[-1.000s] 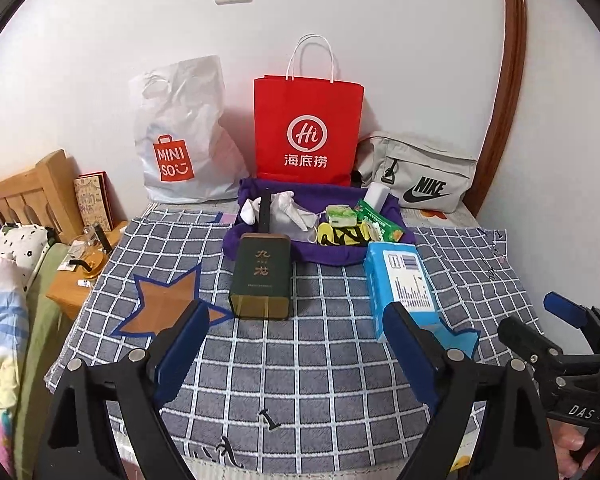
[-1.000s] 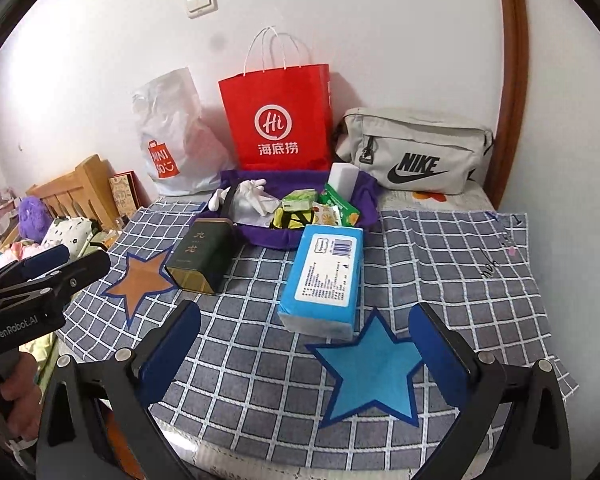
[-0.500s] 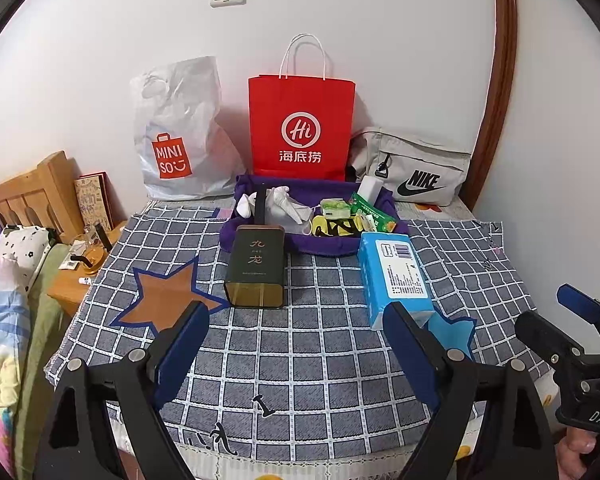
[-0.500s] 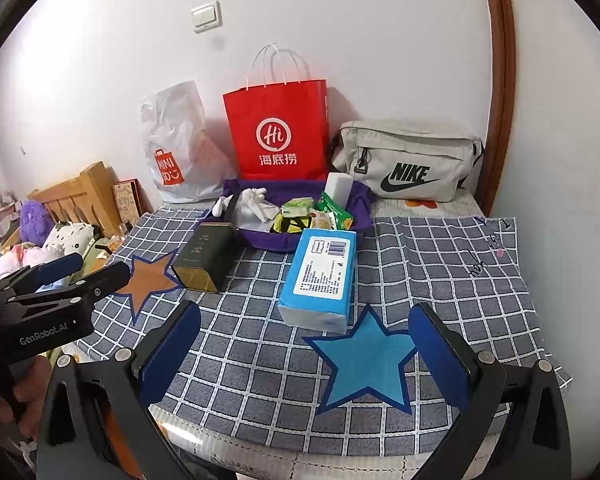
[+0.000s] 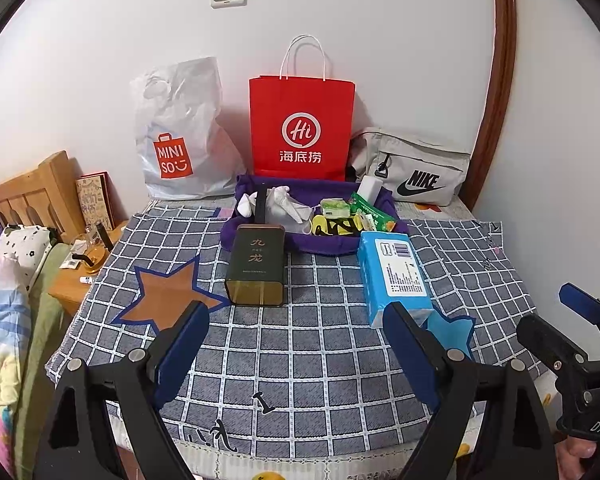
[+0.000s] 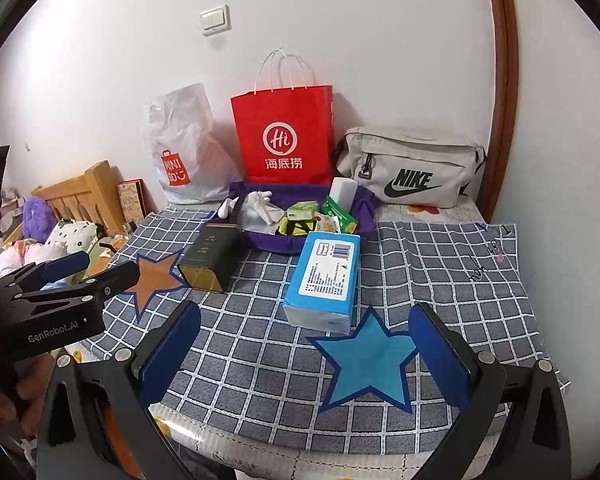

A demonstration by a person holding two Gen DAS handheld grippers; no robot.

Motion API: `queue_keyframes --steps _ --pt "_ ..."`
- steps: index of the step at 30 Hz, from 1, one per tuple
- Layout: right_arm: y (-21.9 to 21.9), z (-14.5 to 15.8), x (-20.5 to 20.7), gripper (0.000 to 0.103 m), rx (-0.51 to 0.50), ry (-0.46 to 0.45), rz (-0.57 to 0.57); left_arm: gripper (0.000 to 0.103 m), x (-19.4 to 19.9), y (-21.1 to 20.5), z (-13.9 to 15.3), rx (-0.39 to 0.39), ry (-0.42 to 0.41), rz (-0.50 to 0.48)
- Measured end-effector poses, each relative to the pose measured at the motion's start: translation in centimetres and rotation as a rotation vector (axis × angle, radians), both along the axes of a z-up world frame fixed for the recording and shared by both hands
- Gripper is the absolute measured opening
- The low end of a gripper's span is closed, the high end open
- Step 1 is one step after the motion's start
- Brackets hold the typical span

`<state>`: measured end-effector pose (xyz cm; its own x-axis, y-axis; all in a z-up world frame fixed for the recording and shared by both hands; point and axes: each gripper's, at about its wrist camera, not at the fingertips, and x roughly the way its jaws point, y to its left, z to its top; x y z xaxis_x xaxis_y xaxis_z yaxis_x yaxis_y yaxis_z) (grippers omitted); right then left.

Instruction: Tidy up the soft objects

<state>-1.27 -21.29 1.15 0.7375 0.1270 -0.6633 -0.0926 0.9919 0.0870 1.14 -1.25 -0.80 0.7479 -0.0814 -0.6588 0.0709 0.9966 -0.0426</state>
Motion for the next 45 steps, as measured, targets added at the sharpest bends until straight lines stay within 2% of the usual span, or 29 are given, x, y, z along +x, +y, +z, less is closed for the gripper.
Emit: queue_keyframes --steps 45 --pt "0.13 0.46 -0.13 0.102 -0.007 -0.011 0.015 0.088 -0.45 0.05 0.26 0.001 -0.001 -0.002"
